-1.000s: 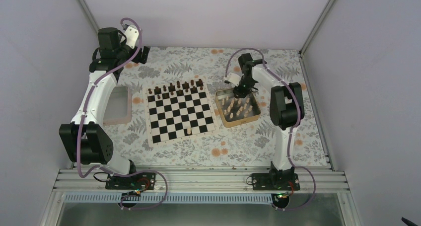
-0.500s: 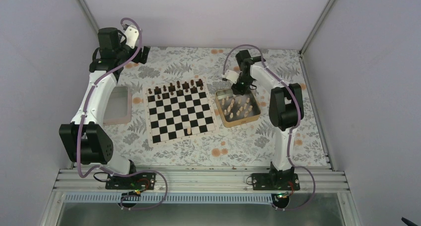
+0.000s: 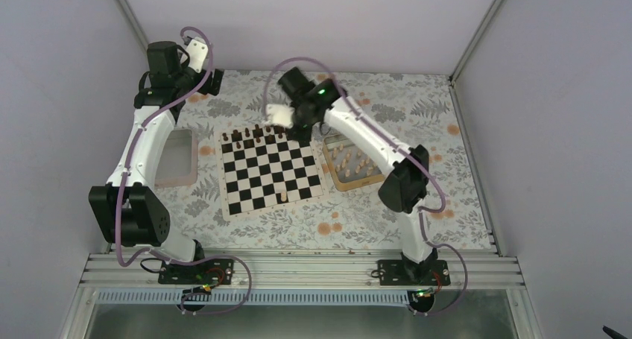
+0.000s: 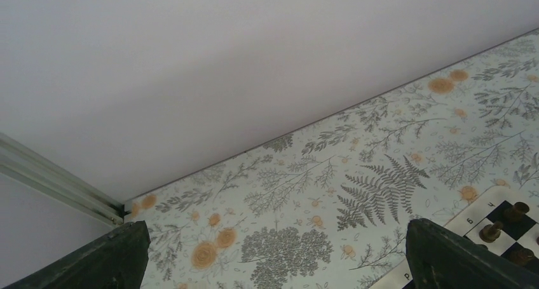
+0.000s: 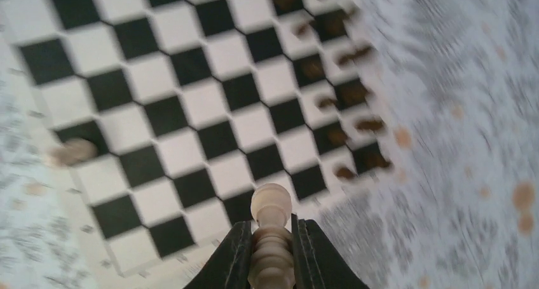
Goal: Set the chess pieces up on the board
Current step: Place the chess piece on the chessboard.
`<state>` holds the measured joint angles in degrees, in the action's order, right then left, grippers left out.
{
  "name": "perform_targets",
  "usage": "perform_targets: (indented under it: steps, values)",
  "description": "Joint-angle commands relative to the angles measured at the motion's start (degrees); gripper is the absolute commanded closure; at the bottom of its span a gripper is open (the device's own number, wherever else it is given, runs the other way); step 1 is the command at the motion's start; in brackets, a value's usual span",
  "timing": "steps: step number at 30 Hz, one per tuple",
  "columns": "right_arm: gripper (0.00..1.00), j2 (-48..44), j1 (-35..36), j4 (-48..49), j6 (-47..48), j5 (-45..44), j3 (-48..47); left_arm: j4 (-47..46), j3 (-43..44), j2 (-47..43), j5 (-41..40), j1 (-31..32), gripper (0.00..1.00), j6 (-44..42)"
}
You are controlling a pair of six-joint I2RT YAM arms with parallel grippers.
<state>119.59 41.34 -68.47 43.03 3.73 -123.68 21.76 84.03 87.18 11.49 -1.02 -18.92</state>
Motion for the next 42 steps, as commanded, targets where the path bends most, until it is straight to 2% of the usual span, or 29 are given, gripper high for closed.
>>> perform_targets:
  steps: [1,6,14,23,42]
  values:
    - [0.91,3.8,9.0,-5.0,-0.6,0.2,-0.6,-0.3,1.2,0.8,-2.6,-0.1,0.00,-0.5]
    - [0.91,5.4,13.9,-2.2,-0.7,1.9,4.7,-0.2,1.5,0.9,-3.8,-0.1,0.00,-0.6]
    - [0.91,6.4,16.8,1.5,-0.7,4.5,11.4,-0.3,1.1,0.8,-3.9,-0.1,0.00,-0.4]
    - [0.91,8.1,18.7,4.2,-1.2,7.3,12.3,-0.4,0.7,0.5,-3.6,-0.1,0.00,-0.5]
    - [0.91,10.7,19.2,8.7,-1.5,6.1,15.4,-0.4,0.2,0.0,-2.5,-0.1,0.00,-0.4]
